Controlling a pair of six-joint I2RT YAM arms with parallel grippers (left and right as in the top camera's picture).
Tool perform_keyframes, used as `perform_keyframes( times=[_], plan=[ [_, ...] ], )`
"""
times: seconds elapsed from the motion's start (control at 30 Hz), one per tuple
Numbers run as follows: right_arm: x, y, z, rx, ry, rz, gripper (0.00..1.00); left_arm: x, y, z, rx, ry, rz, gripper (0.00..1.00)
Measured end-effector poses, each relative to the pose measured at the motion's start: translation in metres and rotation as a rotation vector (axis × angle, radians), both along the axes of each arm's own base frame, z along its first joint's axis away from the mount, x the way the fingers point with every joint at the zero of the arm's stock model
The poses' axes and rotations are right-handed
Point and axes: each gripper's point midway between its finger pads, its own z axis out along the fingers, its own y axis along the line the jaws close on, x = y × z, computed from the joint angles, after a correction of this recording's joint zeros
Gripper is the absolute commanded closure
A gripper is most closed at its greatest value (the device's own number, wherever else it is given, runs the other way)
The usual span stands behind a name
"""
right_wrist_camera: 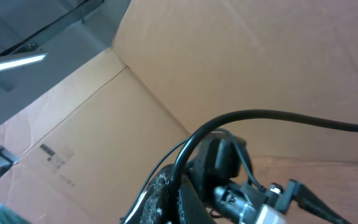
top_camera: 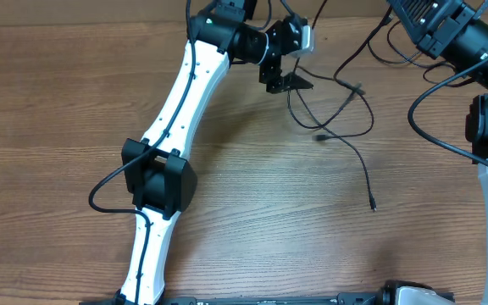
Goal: Untangle cables
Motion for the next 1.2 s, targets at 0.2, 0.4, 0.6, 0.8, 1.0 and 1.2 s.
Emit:
perform_keyframes(
  times=[0.2,0.4,0.6,0.8,1.0,1.2],
  plan=[
    [-0.005,0.003,0.008,0.008,-0.028,0.029,0.96,-0.011,-0.014,-0.002,0.014,-0.061,-0.056,0.58],
    [-0.005,0.0,0.01,0.014,-0.032,0.025,0.96,-0.014,-0.01,-0.02,0.114,-0.036,-0.023,0.96],
    [0.002,-0.031,0.01,0.018,-0.029,-0.061,0.96,-0.001,0.026,-0.05,0.317,0.061,0.152,0.96],
    [0.005,-0.051,0.011,0.033,-0.015,-0.114,0.96,0.034,0.105,-0.078,0.548,0.179,0.502,0.96],
    [0.006,-0.055,0.011,0.034,-0.016,-0.128,0.96,0.062,0.193,-0.089,0.648,0.308,0.871,0.96],
    [0.011,-0.057,0.008,0.038,-0.007,-0.138,0.96,0.076,0.266,-0.091,0.619,0.438,1.11,0.96]
  ],
)
